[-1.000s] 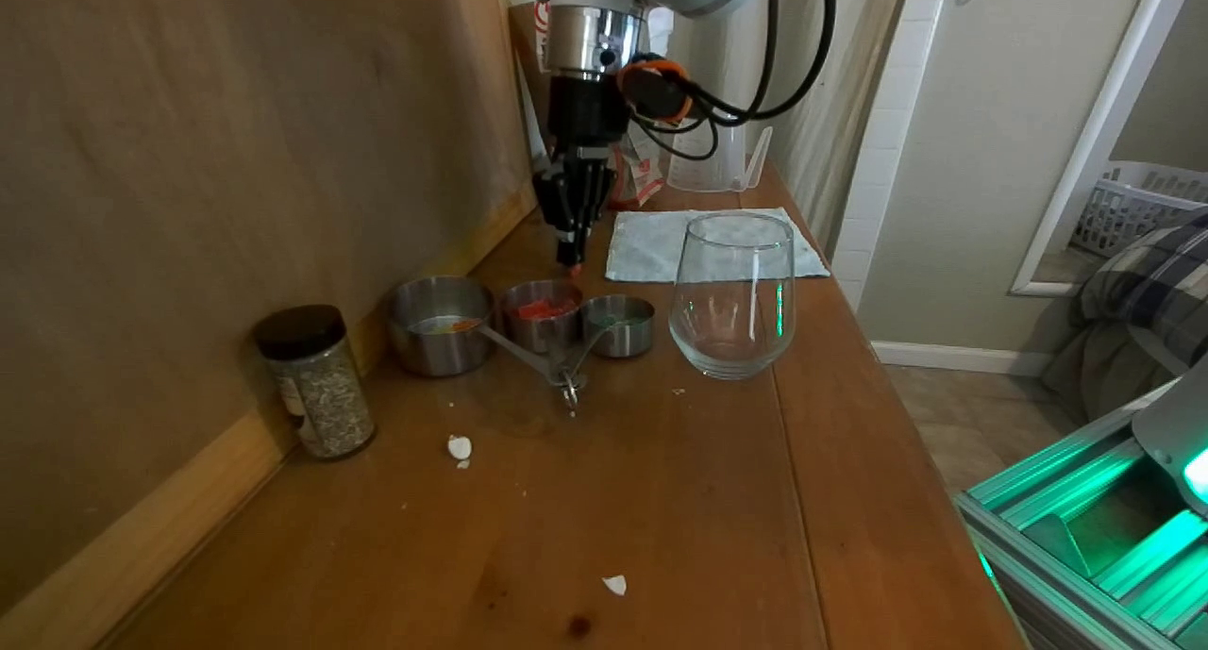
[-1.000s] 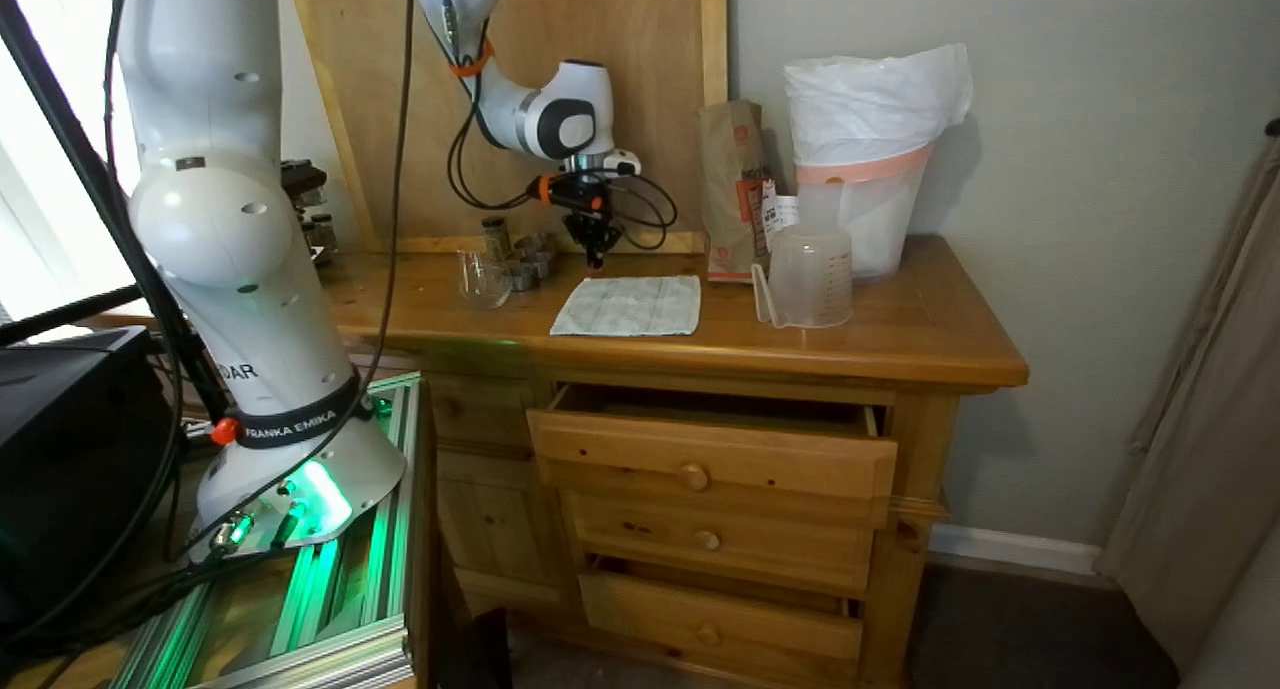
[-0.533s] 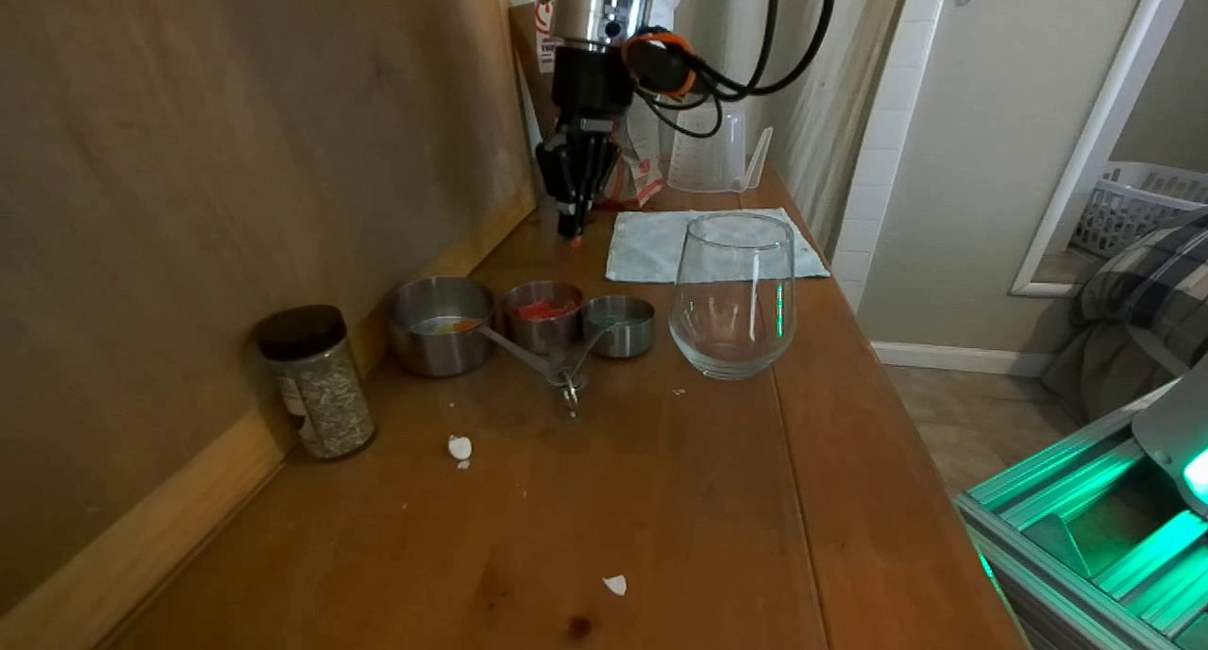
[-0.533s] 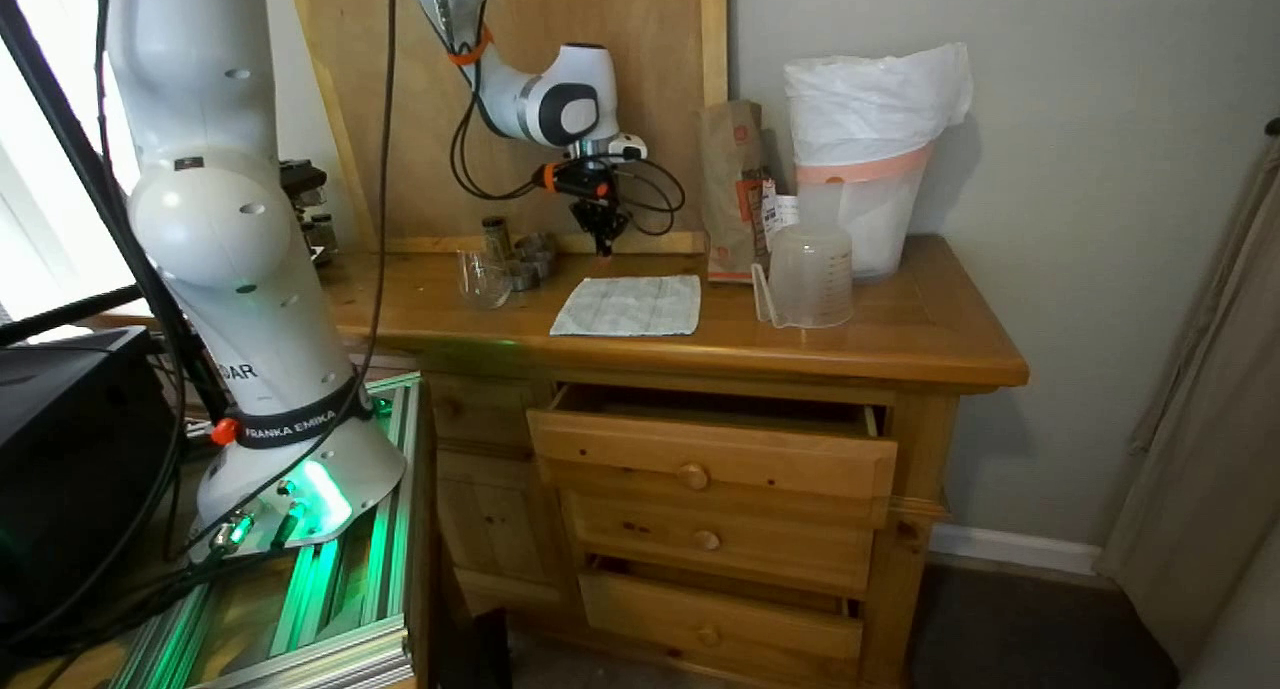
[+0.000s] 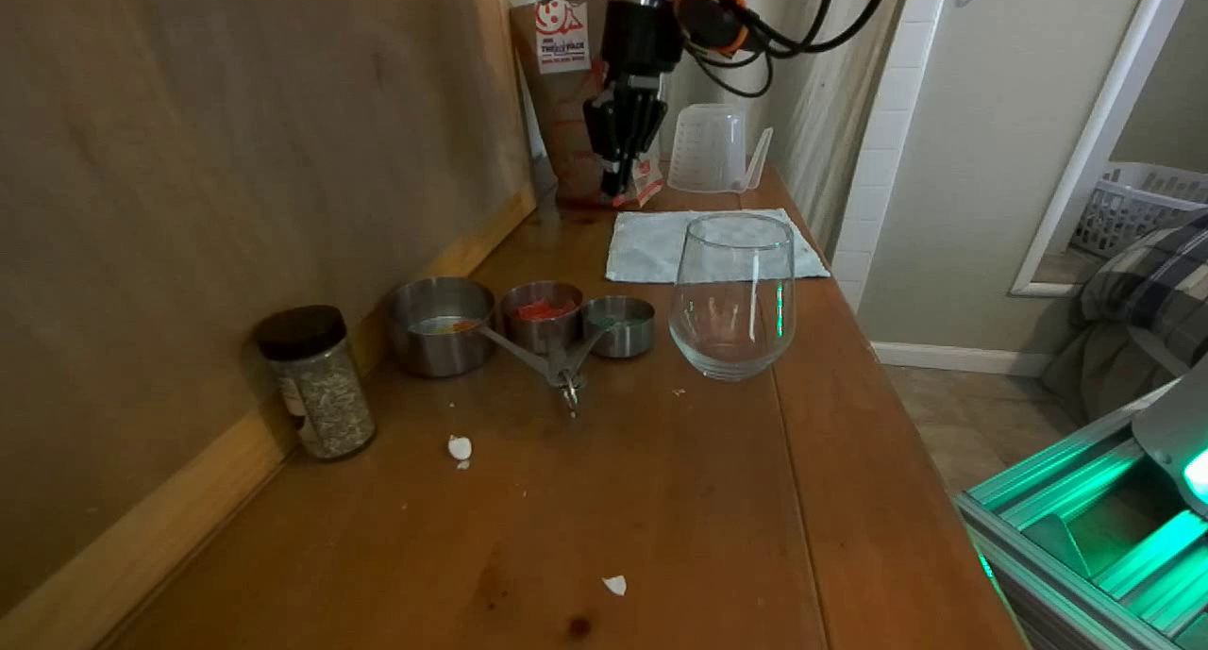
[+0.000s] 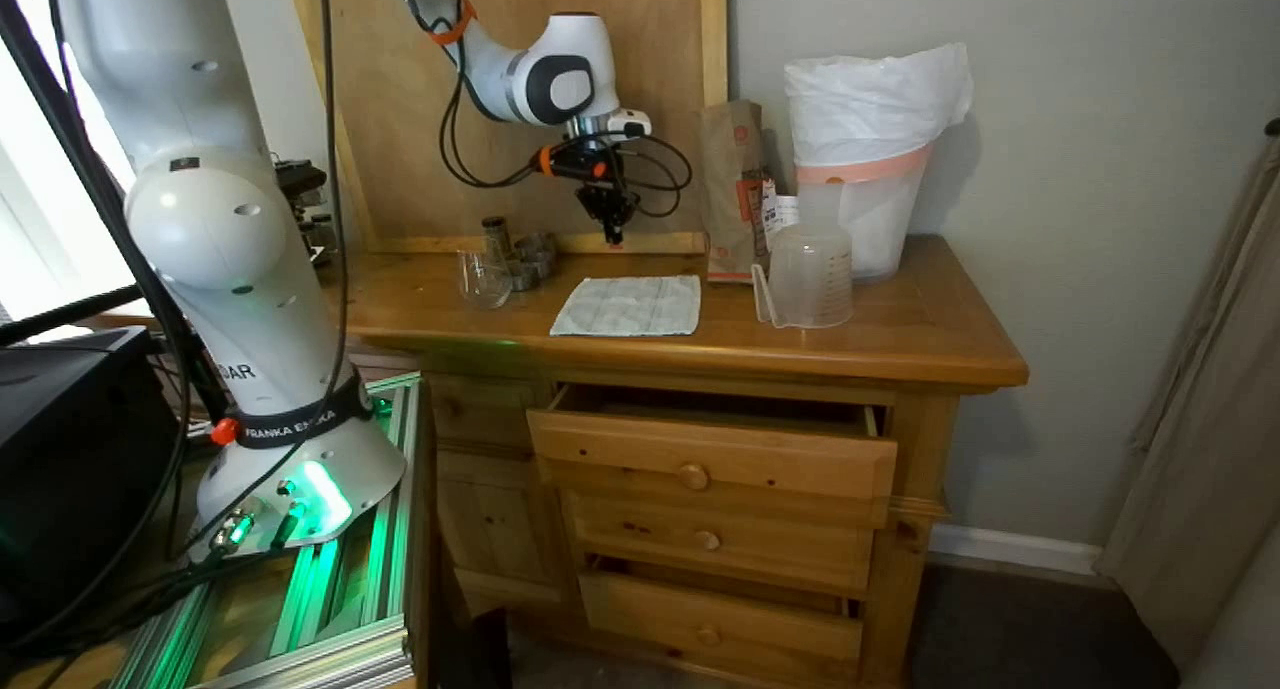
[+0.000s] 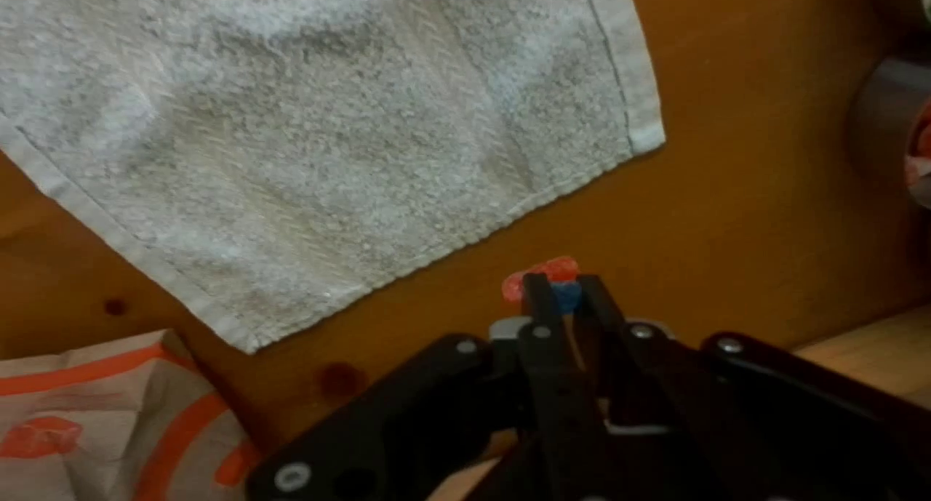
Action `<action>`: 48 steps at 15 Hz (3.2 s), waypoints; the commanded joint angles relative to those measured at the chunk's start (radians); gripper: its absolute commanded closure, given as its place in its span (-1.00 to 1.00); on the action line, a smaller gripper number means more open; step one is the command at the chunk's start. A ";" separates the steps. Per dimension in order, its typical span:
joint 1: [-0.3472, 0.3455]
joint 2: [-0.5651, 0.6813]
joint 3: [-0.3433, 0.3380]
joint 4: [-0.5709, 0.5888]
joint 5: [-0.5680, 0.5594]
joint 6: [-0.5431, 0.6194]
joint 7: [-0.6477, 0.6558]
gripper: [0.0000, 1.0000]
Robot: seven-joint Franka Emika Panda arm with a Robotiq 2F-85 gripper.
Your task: Pick up the gummy bear on the table and place it in the center of the white cloth, fold the white cloth diagonally in half, fold it diagonally again into a quarter
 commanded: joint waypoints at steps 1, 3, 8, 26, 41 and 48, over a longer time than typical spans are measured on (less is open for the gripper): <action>-0.020 -0.135 -0.021 -0.130 -0.030 0.018 0.057 0.69; -0.031 -0.183 -0.032 -0.179 -0.027 0.021 0.072 0.68; -0.066 -0.255 -0.061 -0.264 -0.036 0.027 0.097 0.72; -0.069 -0.131 -0.074 -0.249 -0.002 0.079 0.070 0.67; -0.081 -0.060 -0.083 -0.225 -0.002 0.134 0.058 0.03; -0.090 -0.032 -0.090 -0.210 -0.017 0.163 0.070 -0.30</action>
